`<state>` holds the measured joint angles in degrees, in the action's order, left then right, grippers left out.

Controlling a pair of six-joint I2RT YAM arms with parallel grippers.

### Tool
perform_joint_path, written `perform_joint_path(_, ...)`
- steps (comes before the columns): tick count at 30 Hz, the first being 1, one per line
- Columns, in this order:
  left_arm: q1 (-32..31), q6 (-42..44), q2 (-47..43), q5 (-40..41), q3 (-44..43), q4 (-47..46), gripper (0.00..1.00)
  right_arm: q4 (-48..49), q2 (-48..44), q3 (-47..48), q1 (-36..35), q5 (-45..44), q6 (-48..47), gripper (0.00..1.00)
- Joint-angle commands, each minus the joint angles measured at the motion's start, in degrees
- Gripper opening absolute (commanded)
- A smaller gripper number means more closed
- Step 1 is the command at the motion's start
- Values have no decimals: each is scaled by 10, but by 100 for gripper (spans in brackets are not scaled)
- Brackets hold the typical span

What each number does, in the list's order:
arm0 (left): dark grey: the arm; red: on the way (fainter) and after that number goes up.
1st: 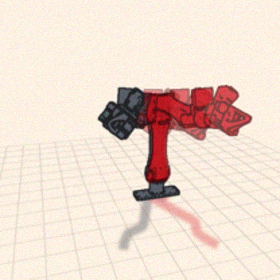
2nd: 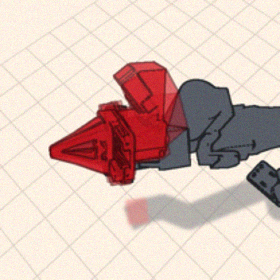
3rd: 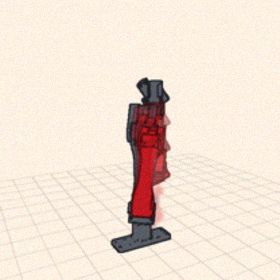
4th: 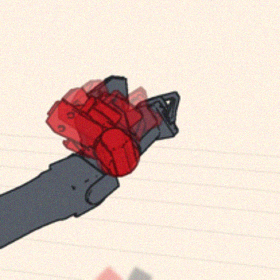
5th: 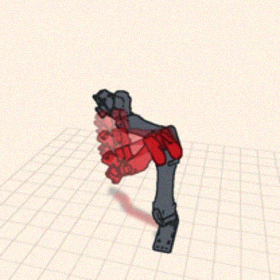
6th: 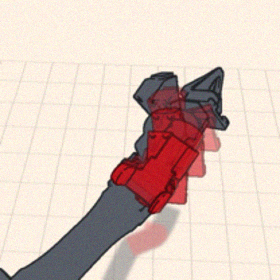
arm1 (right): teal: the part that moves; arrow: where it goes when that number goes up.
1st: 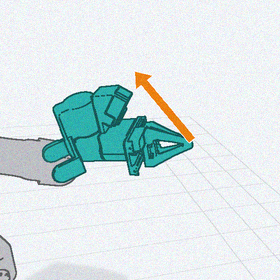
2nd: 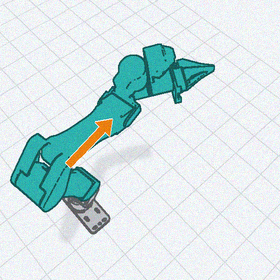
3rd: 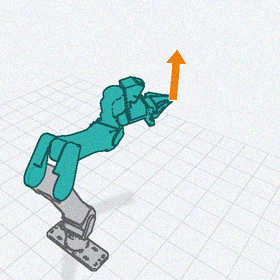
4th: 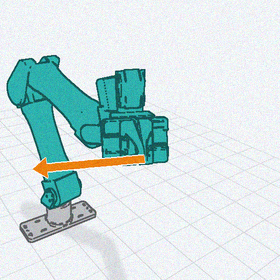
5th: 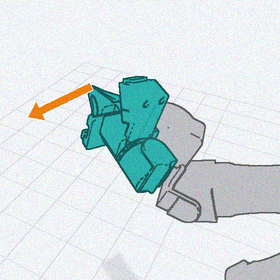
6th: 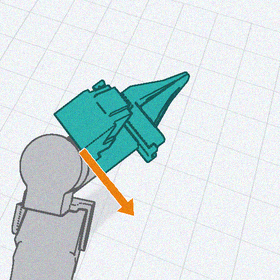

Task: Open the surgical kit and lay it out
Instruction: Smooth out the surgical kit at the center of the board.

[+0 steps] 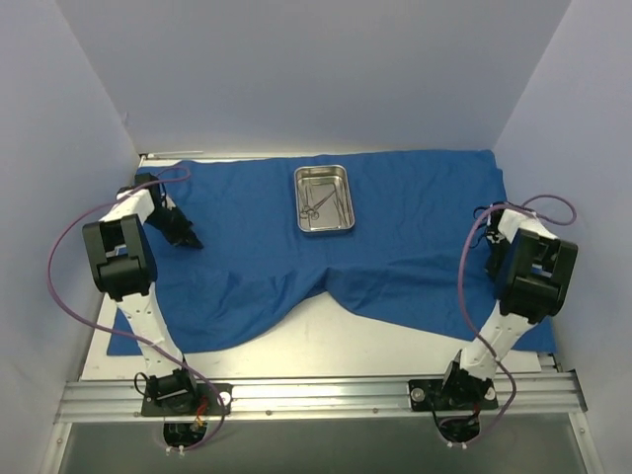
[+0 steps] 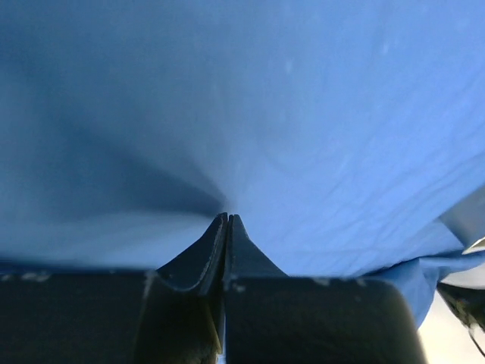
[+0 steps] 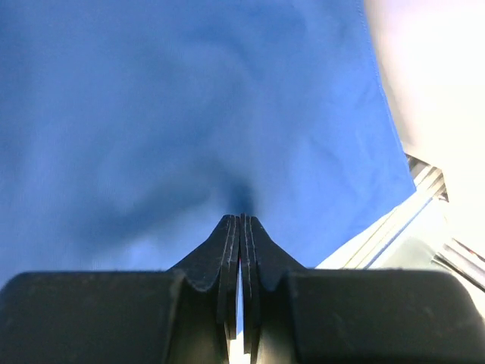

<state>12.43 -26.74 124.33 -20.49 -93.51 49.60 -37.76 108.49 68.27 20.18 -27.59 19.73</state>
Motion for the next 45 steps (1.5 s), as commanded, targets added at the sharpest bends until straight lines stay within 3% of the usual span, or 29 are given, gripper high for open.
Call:
perform_joint_path(1, -11, 3, -79, 12, 14, -18, 3, -35, -154, 28, -50, 66, -27, 0)
perform_joint_path(3, -24, 0, -91, 14, 4, -19, 3, 20, -198, 25, -116, 190, -39, 0)
perform_joint_path(7, -57, -1, -65, 12, -47, 15, 3, 101, -203, 56, -197, 266, -17, 0)
perform_joint_path(12, -60, 12, -23, -31, -75, 10, 12, 177, -114, 135, -233, 295, 7, 0)
perform_joint_path(16, -67, 30, 28, -75, -119, 30, 11, 231, -50, 160, -239, 278, 8, 0)
perform_joint_path(20, -70, 17, 72, -75, -129, 53, 3, 210, 27, 212, -239, 220, -12, 0)
perform_joint_path(28, -60, -16, 148, -67, -158, 68, 2, 147, 165, 259, -221, 143, -23, 0)
perform_joint_path(33, -38, -16, 180, -45, -197, 110, 2, 125, 187, 240, -168, 115, -50, 0)
perform_joint_path(36, -15, -10, 200, -38, -218, 131, 2, 132, 178, 224, -162, 150, -73, 0)
perform_joint_path(45, 33, 13, 262, -10, -295, 183, 2, 124, 194, 231, -247, 300, -27, 0)
